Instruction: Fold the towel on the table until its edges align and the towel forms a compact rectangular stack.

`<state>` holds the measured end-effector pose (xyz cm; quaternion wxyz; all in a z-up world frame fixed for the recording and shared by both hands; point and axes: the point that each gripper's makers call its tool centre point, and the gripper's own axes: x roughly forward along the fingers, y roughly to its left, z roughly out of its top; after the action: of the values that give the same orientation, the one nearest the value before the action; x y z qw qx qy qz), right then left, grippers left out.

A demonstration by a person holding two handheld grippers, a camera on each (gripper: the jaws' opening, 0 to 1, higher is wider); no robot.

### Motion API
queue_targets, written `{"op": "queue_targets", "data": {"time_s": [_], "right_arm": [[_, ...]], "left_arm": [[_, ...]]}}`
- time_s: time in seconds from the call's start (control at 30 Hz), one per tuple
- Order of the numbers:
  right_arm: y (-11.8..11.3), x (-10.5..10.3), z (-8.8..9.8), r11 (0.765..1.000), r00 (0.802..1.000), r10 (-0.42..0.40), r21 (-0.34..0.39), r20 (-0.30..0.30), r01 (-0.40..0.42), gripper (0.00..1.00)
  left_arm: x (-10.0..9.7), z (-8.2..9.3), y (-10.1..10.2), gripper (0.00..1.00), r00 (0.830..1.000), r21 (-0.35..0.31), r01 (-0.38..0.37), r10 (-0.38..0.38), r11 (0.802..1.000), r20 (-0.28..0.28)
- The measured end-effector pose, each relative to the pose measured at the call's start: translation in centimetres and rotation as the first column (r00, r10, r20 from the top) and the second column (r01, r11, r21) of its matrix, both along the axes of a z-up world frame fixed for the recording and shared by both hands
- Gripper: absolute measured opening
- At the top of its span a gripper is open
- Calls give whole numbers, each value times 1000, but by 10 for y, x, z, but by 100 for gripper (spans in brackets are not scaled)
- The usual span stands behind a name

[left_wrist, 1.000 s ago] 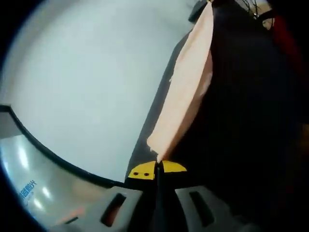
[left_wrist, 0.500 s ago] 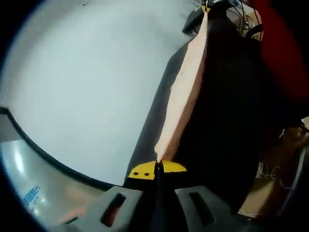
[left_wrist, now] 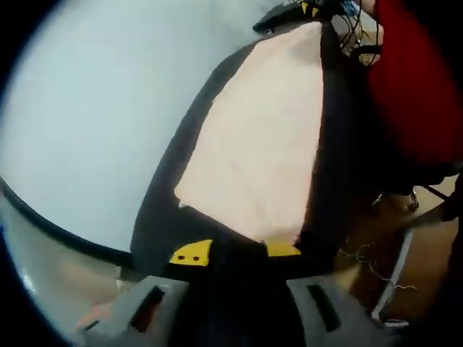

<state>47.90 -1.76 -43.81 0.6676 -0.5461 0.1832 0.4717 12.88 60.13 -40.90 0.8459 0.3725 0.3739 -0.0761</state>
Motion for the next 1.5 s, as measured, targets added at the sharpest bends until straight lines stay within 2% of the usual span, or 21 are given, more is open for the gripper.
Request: {"op": "queue_targets", "data": {"time_s": [0.03, 0.07, 0.13, 0.23, 0.33, 0.43, 0.47, 0.53, 0.57, 0.67, 0.73, 0.8, 0.9, 0.97, 1.03, 1.17, 1.27, 1.37, 1.43, 1.47, 1.5], "right_arm": [[-4, 1, 1, 999, 999, -38, 18, -17, 38, 27], [-4, 6, 9, 999, 999, -35, 31, 13, 35, 22], [4, 15, 35, 997, 991, 17, 75, 134, -27, 13], [37, 13, 67, 972, 984, 44, 220, 174, -83, 13], [70, 23, 91, 958, 958, 99, 235, 268, -164, 13], [98, 44, 98, 948, 962, 77, 281, 261, -152, 13], [104, 57, 95, 953, 969, 39, 283, 242, -109, 13], [107, 80, 85, 967, 978, -24, 254, 207, -30, 13], [113, 90, 80, 967, 982, -29, 256, 186, -20, 15], [116, 125, 65, 981, 983, -64, 191, 175, 29, 22], [130, 145, 58, 970, 992, -70, 239, 109, 42, 19], [146, 155, 49, 964, 998, -43, 263, 37, 32, 19], [164, 166, 31, 979, 1000, -2, 206, -22, 6, 20], [173, 175, 19, 985, 997, 31, 169, -64, -20, 20], [181, 187, 11, 988, 994, 47, 149, -96, -33, 19], [182, 189, -1, 998, 992, 51, 43, -116, -47, 17], [189, 200, -14, 998, 982, 52, 35, -180, -46, 16], [185, 210, -25, 999, 976, 35, -24, -216, -41, 16], [192, 209, -27, 999, 967, 48, 0, -251, -49, 16], [194, 209, -28, 999, 961, 40, 7, -272, -39, 16], [195, 211, -28, 999, 961, 41, 6, -273, -41, 16]], "left_arm": [[0, 1, 2, 42, 1000, 1, -1, 1, 1000, 7], [-1, 8, 8, 39, 1000, 34, -18, 17, 999, 21], [1, 22, 21, 31, 997, 82, -55, 51, 995, 50], [13, 37, 32, 32, 997, 83, -51, 45, 995, 68], [40, 53, 46, 33, 994, 71, -29, 21, 997, 110], [78, 72, 73, 33, 976, 88, -83, 63, 993, 207], [89, 75, 77, 33, 969, 66, -109, 91, 992, 228], [117, 78, 78, 33, 949, -53, -124, 134, 991, 286], [124, 76, 78, 33, 947, -77, -122, 139, 990, 288], [145, 55, 89, 33, 968, -76, -126, 139, 989, 210], [156, 41, 95, 34, 978, -102, -136, 149, 986, 144], [167, 37, 101, 34, 974, -153, -174, 193, 973, 119], [185, 32, 108, 35, 983, -139, -148, 161, 979, 87], [188, 22, 123, 35, 992, -57, -127, 127, 990, 6], [191, 10, 127, 33, 990, -25, -121, 118, 992, -79], [201, 0, 137, 32, 983, 6, -103, 103, 995, -154], [203, -8, 142, 31, 972, 27, -113, 116, 993, -206], [211, -13, 142, 29, 964, 0, -119, 115, 993, -240], [217, -17, 140, 29, 963, -16, -88, 81, 996, -255], [222, -15, 144, 28, 967, 18, -45, 48, 999, -249], [228, -15, 148, 27, 967, 20, -58, 61, 998, -246]]}}
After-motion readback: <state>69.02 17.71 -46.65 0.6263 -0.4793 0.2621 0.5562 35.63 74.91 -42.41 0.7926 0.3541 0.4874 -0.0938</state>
